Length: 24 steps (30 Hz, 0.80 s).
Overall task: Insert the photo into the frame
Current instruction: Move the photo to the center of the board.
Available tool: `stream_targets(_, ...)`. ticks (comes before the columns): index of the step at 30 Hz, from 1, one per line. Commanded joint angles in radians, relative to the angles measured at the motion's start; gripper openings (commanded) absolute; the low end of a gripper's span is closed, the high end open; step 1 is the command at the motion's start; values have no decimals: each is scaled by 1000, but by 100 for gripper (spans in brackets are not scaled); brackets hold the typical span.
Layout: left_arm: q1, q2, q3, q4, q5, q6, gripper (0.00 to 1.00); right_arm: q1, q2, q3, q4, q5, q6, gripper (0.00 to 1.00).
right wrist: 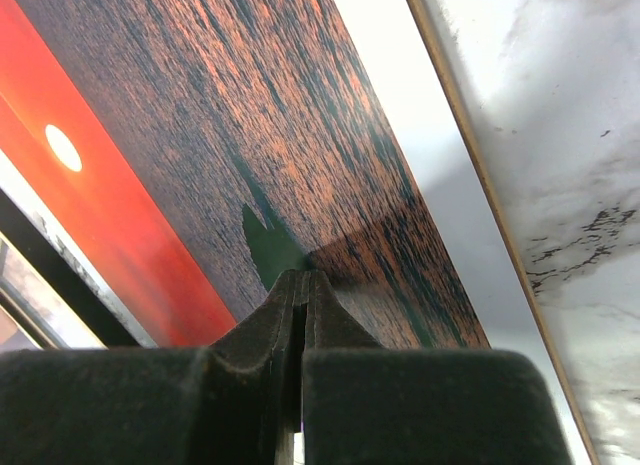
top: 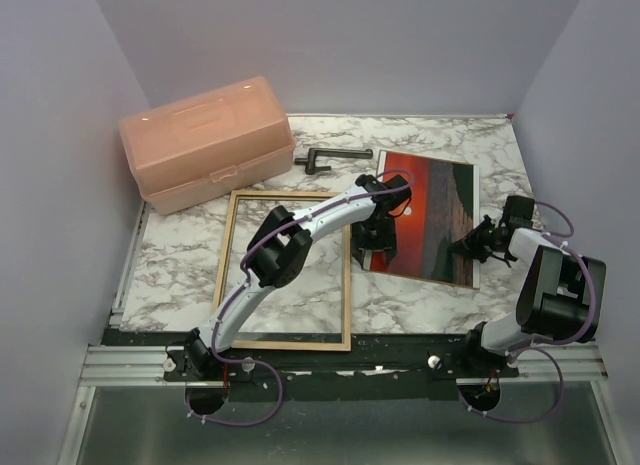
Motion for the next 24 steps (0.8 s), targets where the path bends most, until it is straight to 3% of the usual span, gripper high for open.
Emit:
stream_targets(1,-27,-30,-48,95,14,-10,45,3,25,-35,-31,64,-33,1)
stream_targets(5,-25,-70,-76,154,4,-10,41,4,29,-36,-29,62,-33,1)
stream_targets(8,-26,-95,-103,209,1,-11,32,4,32,-35,-26,61,-35,1)
stream_targets(13,-23,-144,-153,274,-16,-17,0,4,35,-34,-25,55,-38,1)
stream_targets(18,-12,-219,-243,348,-15,-22,0,3,47,-35,-16,11,-48,1)
stream_targets(24,-6,-364,-431,402,-56,-34,0,3,54,-33,-17,-149,-80,3)
